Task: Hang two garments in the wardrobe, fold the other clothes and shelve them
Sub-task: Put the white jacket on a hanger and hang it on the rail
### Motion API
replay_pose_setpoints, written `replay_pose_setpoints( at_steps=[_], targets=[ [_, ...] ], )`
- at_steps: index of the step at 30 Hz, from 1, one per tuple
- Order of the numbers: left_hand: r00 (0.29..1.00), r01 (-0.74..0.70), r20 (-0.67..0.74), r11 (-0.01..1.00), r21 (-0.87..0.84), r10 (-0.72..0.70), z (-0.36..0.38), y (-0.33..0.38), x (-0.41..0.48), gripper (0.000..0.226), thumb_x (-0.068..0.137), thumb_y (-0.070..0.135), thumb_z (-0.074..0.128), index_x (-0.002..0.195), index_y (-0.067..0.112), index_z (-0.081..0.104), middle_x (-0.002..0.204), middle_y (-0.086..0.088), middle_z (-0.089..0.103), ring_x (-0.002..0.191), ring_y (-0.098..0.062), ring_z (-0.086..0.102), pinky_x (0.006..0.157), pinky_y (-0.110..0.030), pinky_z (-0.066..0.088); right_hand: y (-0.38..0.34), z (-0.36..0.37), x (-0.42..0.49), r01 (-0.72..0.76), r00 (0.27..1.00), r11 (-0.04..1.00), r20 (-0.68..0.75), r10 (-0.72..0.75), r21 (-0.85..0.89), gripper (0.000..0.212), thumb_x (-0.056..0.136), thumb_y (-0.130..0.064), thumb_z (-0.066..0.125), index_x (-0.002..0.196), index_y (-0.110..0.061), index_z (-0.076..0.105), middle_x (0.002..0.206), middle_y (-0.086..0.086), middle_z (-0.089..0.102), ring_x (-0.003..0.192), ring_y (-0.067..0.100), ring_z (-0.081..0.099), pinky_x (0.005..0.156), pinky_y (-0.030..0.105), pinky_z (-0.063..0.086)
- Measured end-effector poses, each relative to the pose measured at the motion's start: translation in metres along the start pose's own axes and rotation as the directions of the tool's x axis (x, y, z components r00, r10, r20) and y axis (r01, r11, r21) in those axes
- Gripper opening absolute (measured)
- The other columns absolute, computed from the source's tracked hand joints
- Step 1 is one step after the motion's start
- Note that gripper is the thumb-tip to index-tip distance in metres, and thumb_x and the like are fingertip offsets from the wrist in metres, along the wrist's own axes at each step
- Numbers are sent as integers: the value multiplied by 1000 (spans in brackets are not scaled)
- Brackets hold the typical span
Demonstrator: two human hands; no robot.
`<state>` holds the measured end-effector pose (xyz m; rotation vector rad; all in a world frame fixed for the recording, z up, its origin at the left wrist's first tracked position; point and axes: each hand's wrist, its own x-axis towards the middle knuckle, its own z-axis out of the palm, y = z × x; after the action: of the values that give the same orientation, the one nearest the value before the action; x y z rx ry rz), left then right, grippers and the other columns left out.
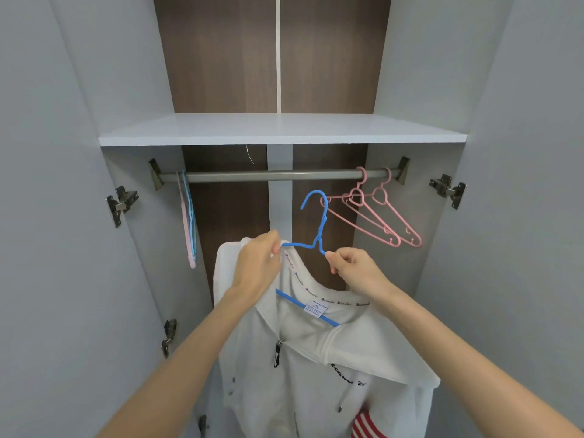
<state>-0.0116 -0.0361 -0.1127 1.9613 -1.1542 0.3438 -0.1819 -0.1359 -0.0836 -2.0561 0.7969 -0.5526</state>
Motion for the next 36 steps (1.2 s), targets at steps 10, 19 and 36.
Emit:
replay_pose_setpoints(
  at_steps=[10, 19, 36],
  targets=[
    [913, 262, 263, 942, 210, -313, 38, -24, -20, 28, 99, 33, 34, 82, 14, 45, 75, -3, 56, 72, -21, 55, 60, -29, 39, 13, 1, 6, -143, 985, 959, 128, 114, 244, 35, 101, -25, 42, 68, -14, 47, 47, -8, 25, 37, 5, 20, 38, 15, 19],
    [871, 163, 482, 982, -95, -98, 49, -14, -38, 18, 94, 35, 53, 108, 24, 48, 100, 14, 55, 92, -7, 56, 72, -20, 39, 27, 4, 38, -300, 949, 743, 262, 173, 598, 34, 102, -12, 37, 69, -14, 43, 44, -9, 27, 35, 4, 24, 36, 15, 26],
    [808, 262, 589, 880, -397, 26, 93, 57, -52, 33, 101, 36, 40, 85, 9, 51, 84, 1, 41, 85, -8, 41, 89, -29, 32, 48, -49, 67, -153, 901, 905, 433, -38, 398, 21, 95, -24, 55, 105, -24, 74, 118, -21, 65, 108, -3, 58, 85, 19, 47]
  ],
)
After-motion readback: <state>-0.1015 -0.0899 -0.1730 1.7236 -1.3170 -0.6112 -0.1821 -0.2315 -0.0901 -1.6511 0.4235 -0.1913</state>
